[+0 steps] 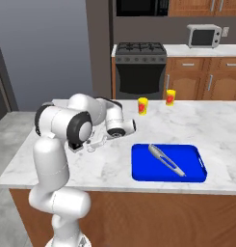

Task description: Place the drinks on the dining counter in a tight cluster.

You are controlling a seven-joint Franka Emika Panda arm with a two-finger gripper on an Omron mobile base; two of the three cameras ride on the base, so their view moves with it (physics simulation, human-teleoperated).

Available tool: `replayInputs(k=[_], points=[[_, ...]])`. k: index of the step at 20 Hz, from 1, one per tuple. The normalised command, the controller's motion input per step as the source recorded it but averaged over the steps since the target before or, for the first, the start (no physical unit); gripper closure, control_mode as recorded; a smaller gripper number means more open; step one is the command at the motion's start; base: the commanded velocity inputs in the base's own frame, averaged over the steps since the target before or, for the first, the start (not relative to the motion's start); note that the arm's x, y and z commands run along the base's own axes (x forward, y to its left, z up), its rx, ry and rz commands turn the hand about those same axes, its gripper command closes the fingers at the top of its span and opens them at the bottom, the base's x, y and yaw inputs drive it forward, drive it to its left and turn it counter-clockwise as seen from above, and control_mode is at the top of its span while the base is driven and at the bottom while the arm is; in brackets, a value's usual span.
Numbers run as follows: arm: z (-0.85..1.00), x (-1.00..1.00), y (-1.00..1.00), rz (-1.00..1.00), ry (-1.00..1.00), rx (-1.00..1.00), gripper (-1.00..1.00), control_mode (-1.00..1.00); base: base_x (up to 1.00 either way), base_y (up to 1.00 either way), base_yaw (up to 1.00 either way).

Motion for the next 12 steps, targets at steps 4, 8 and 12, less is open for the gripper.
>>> replayInputs(k=[4, 8, 12], points=[[-0.03, 0.28, 0.0, 0.0, 0.0, 0.0, 1.0, -1.0, 0.0, 0.0, 0.0], [-0.1, 0.04, 0.0, 0.0, 0.0, 0.0, 1.0, -1.0, 0.0, 0.0, 0.0], [-0.22, -0.01, 0.0, 0.0, 0.0, 0.0, 1.0, -1.0, 0.0, 0.0, 0.0]])
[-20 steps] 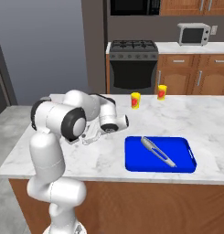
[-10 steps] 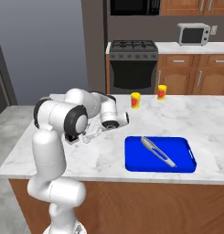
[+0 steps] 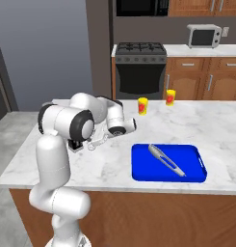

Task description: Place the drinks on the dining counter in a tight cluster.

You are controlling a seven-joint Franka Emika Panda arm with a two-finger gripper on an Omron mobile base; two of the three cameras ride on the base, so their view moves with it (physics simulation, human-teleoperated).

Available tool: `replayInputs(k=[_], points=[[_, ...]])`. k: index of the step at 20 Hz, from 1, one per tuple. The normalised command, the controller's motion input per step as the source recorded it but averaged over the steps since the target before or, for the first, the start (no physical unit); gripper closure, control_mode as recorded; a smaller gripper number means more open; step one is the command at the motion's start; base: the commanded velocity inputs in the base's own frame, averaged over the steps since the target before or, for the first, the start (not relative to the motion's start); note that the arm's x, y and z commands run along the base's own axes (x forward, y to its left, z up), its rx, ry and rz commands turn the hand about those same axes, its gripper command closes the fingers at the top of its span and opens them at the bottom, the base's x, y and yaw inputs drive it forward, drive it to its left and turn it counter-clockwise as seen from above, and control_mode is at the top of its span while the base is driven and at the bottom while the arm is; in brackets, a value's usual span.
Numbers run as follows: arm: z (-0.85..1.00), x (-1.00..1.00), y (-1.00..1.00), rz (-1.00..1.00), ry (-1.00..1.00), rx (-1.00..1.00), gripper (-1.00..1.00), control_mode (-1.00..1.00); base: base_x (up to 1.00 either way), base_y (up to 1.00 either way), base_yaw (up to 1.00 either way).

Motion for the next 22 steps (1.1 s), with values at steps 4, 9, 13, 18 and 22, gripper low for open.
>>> replayInputs(k=[4, 9, 13, 18, 22], points=[[-0.29, -0.03, 0.0, 0.0, 0.0, 0.0, 1.0, -1.0, 0.0, 0.0, 0.0], [-0.01, 0.0, 0.0, 0.0, 0.0, 0.0, 1.0, -1.0, 0.0, 0.0, 0.0], [0.0, 0.0, 0.0, 0.0, 0.0, 0.0, -1.0, -1.0, 0.0, 0.0, 0.0], [0.0, 0.0, 0.0, 0.0, 0.0, 0.0, -1.0, -1.0, 0.0, 0.0, 0.0], [0.0, 0.0, 0.0, 0.0, 0.01, 0.0, -1.0, -1.0, 0.0, 0.0, 0.0]])
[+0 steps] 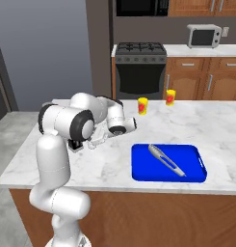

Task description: Place the drinks on the dining counter in a tight cluster.

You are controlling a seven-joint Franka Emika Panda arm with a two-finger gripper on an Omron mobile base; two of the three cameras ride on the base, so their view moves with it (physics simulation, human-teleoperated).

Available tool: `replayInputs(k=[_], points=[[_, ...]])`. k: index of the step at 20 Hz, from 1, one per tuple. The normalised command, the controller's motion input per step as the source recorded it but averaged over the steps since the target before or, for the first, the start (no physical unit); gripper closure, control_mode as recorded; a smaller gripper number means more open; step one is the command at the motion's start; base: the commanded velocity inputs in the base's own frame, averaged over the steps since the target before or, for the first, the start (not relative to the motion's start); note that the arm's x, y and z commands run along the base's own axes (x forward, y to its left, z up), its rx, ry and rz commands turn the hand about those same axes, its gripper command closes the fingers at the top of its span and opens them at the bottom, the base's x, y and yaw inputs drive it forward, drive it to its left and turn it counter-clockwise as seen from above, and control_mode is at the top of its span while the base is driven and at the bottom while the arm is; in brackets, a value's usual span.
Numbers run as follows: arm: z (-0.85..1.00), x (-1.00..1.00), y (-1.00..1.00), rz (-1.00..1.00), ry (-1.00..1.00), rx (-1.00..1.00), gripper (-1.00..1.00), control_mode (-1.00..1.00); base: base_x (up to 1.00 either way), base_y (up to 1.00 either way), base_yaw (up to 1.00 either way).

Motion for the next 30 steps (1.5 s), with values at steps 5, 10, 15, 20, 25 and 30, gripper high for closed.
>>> replayInputs(k=[5, 10, 15, 20, 25, 30], points=[[0.0, 0.0, 0.0, 0.0, 0.01, 0.0, -1.0, -1.0, 0.0, 0.0, 0.0], [0.0, 0.0, -0.11, -0.04, 0.0, 0.0, -1.0, -1.0, 0.0, 0.0, 0.0], [0.0, 0.0, -0.45, -0.11, 0.0, 0.0, -1.0, -1.0, 0.0, 0.0, 0.0], [0.1, 0.0, -0.48, -0.07, 0.0, 0.0, -1.0, -1.0, 0.0, 0.0, 0.0], [0.24, 0.0, -0.39, -0.14, 0.02, 0.0, -1.0, -1.0, 0.0, 0.0, 0.0], [0.48, 0.0, -0.31, -0.21, 0.2, -0.02, -1.0, -1.0, 0.0, 0.0, 0.0]])
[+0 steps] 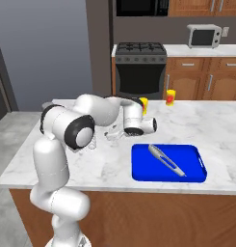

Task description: Place the drinks on the dining counter in a tight cluster.

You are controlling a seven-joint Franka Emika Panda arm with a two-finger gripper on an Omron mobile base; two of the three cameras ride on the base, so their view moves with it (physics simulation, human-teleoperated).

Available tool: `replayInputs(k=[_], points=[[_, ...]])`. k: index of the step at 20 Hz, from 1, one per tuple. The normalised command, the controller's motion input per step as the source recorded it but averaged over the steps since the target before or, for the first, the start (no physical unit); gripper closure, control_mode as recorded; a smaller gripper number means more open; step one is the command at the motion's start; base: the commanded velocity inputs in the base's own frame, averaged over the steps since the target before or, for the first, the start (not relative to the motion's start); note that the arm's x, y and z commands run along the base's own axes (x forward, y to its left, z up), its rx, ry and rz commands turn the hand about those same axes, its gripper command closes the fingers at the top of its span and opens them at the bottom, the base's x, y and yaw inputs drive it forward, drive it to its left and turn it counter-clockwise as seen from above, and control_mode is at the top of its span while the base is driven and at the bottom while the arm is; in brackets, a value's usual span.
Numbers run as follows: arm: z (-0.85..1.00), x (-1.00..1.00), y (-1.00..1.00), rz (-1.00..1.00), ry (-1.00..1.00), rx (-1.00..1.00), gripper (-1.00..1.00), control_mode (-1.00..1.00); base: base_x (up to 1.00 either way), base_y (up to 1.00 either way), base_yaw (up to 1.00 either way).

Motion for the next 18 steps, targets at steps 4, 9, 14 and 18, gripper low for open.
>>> replayInputs(k=[4, 9, 14, 18], points=[[0.54, -0.06, -0.4, -0.19, 0.31, -0.09, -1.0, -1.0, 0.0, 0.0, 0.0], [0.4, -0.31, -0.07, -0.2, 0.31, -0.17, -1.0, -1.0, 0.0, 0.0, 0.0], [0.43, -0.63, 0.0, -0.24, 0.23, -0.2, -1.0, -1.0, 0.0, 0.0, 0.0], [0.53, -0.81, 0.2, -0.19, 0.05, -0.13, -1.0, -1.0, 0.0, 0.0, 0.0]])
